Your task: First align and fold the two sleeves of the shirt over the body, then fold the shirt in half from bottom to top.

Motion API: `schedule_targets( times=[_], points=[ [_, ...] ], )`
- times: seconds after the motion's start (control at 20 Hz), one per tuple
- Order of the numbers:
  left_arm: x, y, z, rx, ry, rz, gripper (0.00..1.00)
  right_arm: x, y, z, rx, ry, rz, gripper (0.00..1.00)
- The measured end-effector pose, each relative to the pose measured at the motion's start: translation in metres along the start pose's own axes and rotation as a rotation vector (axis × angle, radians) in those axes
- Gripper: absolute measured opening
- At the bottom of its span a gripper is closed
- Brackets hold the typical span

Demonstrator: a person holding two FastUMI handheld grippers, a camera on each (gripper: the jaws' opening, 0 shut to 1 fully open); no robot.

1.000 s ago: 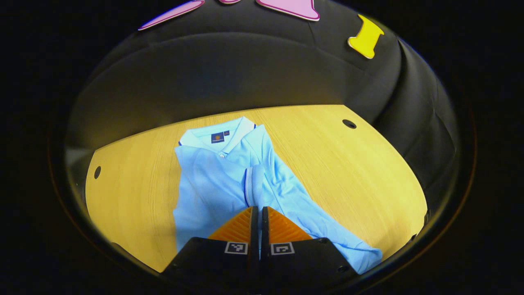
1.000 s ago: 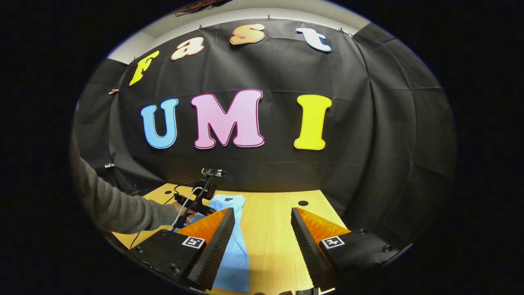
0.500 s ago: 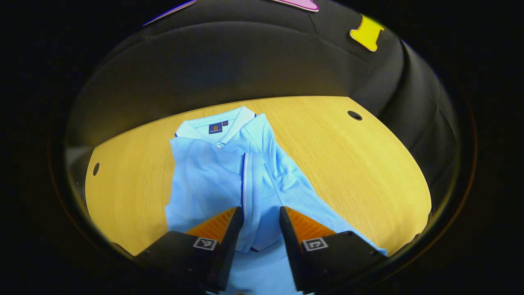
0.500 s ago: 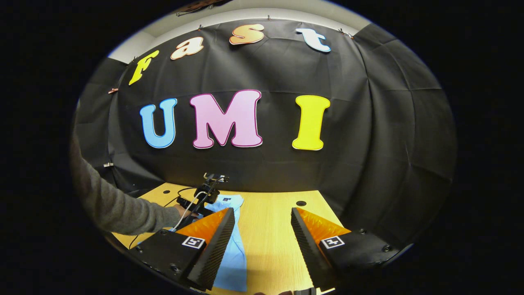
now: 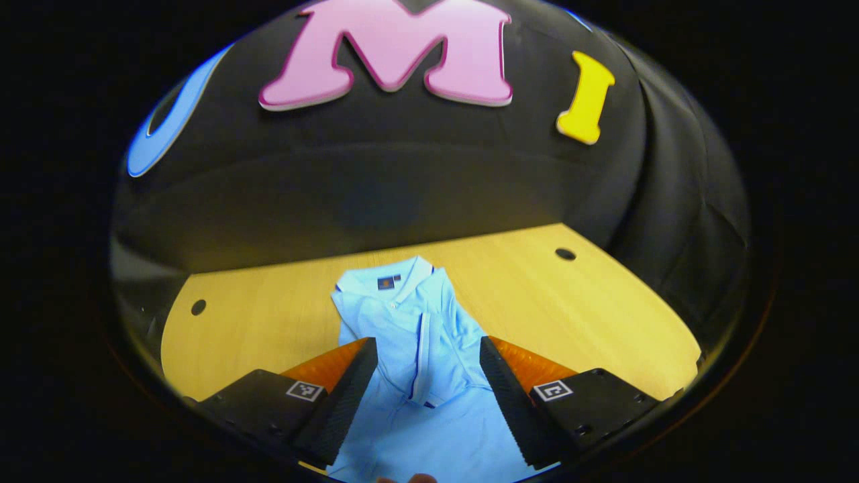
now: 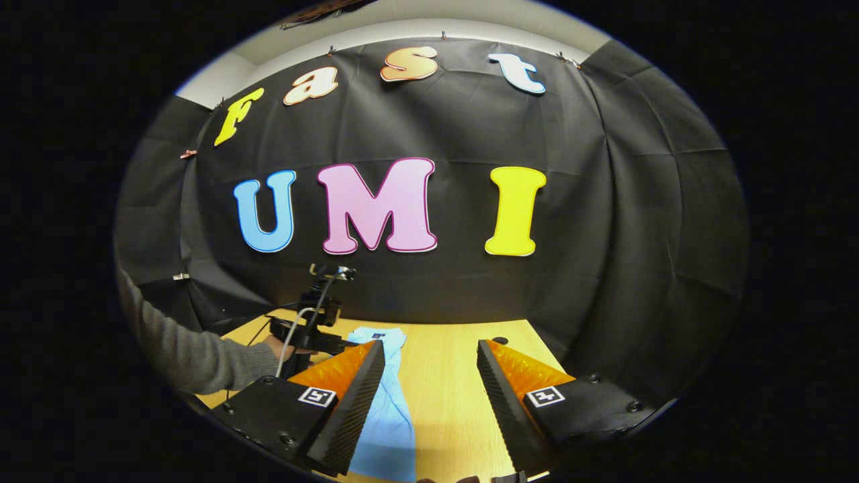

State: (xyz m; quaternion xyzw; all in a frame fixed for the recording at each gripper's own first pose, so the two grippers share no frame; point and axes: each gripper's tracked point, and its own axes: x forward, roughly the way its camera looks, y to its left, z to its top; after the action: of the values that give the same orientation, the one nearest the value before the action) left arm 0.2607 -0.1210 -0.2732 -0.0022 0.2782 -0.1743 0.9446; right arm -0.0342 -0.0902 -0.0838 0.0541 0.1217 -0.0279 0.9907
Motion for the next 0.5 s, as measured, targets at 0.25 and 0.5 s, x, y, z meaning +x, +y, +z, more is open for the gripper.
schedule_targets(
  times=[0.25, 0.5],
  points=[
    [-0.127, -0.003, 0.050, 0.014, -0.239, 0.038, 0.97, -0.006, 0.028, 0.015, -0.004, -0.027, 0.026, 0.87],
    [-0.255, 0.024, 0.071, 0.008, -0.435, 0.161, 0.96, -0.015, 0.052, 0.029, -0.012, -0.057, 0.043, 0.87]
  ],
)
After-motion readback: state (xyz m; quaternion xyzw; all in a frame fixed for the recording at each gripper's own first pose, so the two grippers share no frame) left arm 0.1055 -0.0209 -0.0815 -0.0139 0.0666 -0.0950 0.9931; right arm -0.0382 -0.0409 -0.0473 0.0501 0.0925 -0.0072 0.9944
